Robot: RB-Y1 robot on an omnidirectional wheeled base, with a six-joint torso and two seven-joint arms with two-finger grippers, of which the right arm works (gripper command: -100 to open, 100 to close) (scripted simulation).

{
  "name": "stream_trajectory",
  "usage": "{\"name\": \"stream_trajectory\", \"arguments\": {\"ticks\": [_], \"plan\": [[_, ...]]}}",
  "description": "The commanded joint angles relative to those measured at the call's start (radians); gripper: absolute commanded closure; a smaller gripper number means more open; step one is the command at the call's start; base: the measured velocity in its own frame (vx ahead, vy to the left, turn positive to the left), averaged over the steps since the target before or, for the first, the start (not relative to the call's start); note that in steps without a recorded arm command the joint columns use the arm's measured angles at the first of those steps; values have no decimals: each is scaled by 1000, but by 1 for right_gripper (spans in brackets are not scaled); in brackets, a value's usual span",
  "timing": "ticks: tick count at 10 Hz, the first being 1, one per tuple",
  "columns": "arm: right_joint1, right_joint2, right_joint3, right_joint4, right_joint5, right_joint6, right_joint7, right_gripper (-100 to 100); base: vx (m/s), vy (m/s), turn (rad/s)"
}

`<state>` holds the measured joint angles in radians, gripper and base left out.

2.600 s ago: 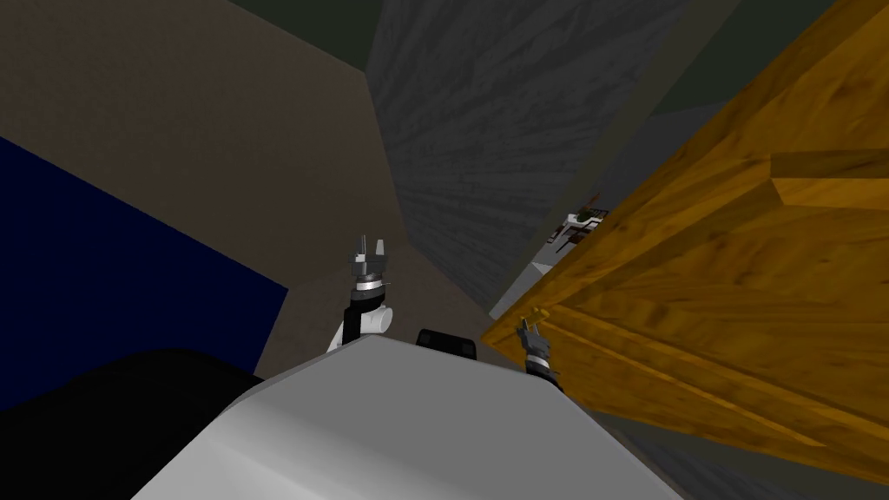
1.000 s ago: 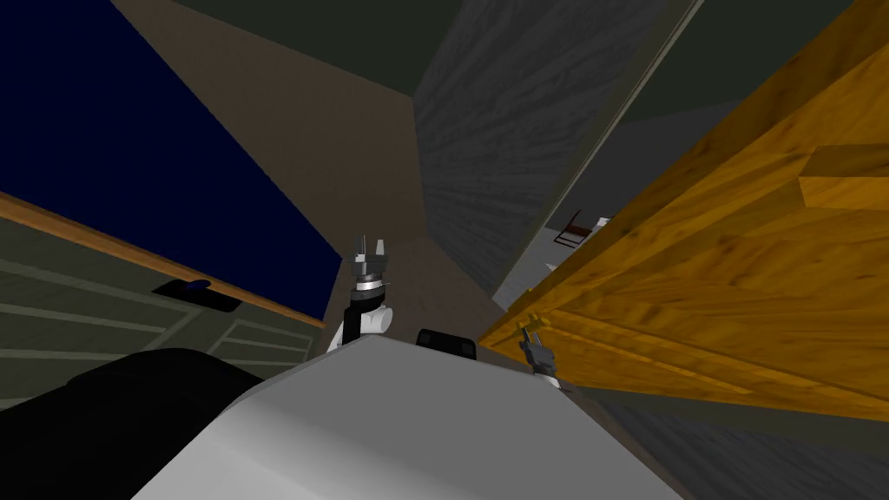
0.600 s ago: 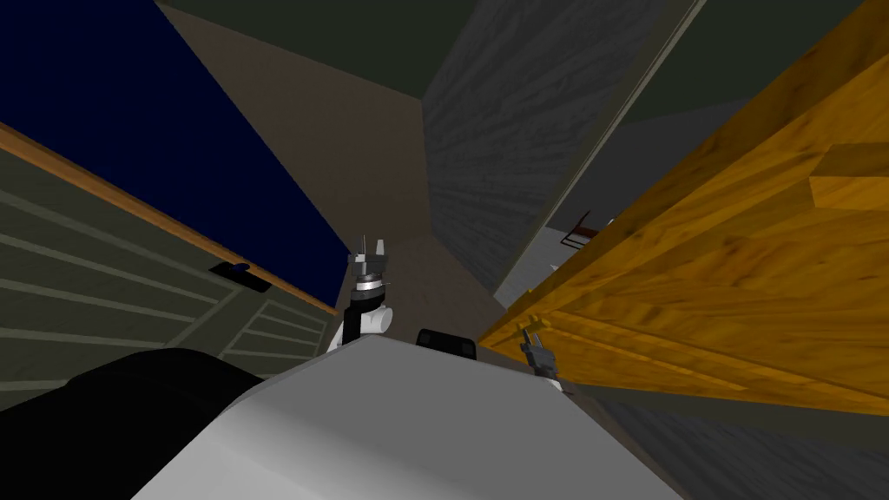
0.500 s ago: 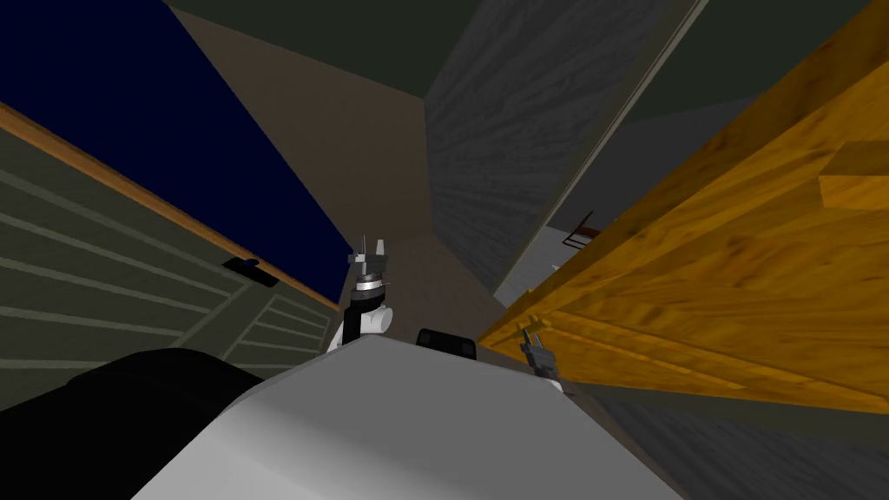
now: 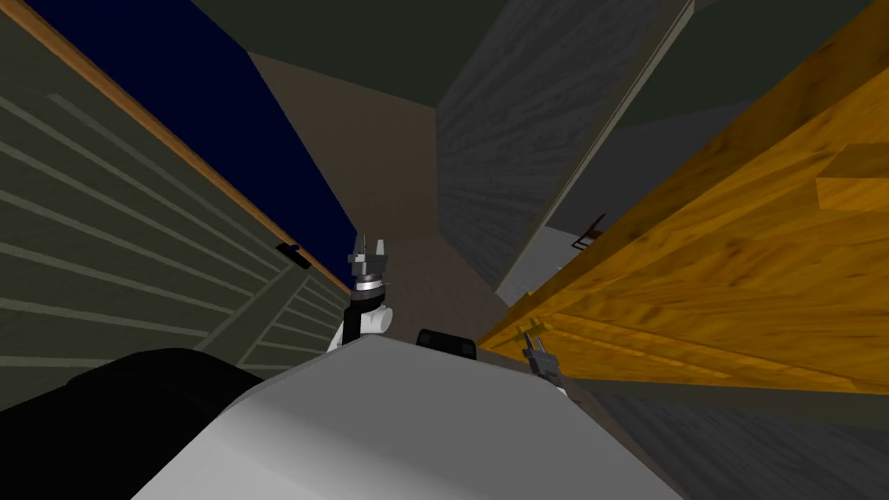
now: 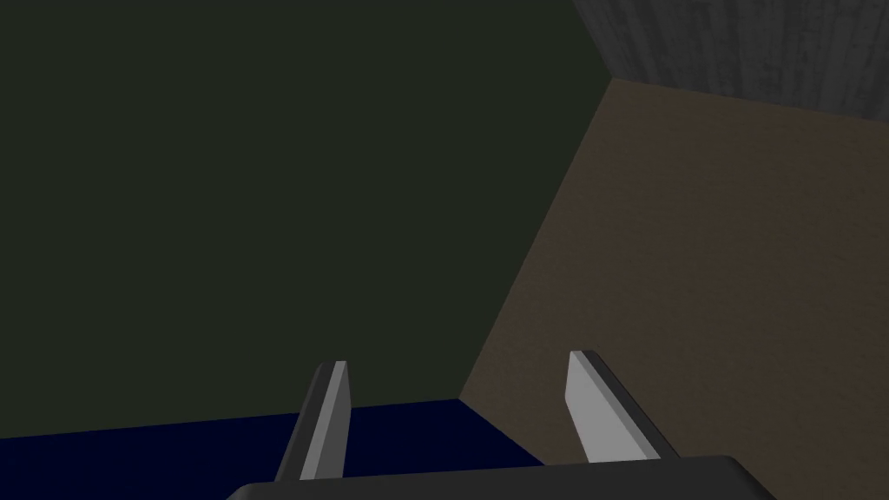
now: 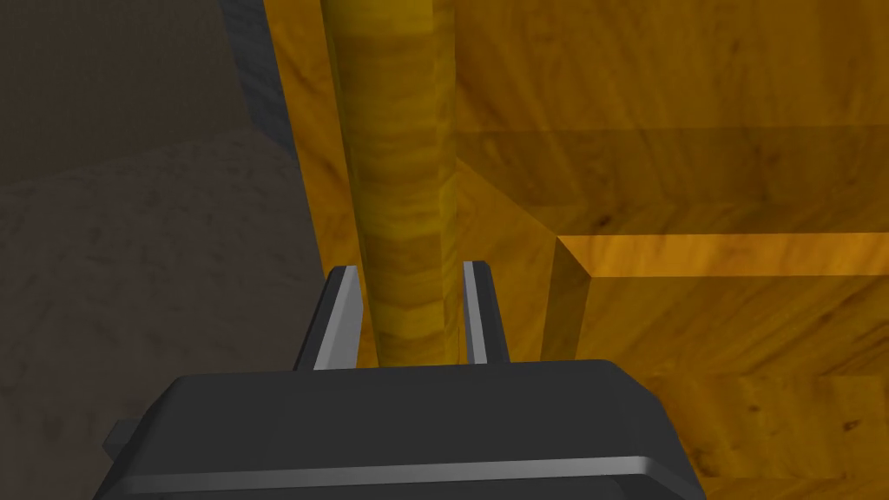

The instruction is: Pull the door open

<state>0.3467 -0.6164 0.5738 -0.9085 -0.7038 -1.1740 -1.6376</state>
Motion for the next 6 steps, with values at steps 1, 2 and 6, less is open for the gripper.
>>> {"name": "stream_trajectory", "arguments": {"ticks": [1,2,6], "plan": [[0,-6,9,11,4,-16,-12,100,-195,-59,118],[-2,-2,7,8,4,-9,-8,100,-83,-18,31],[-6,-13,27,41,15,-44,-35,100,-174,-38,135]]}}
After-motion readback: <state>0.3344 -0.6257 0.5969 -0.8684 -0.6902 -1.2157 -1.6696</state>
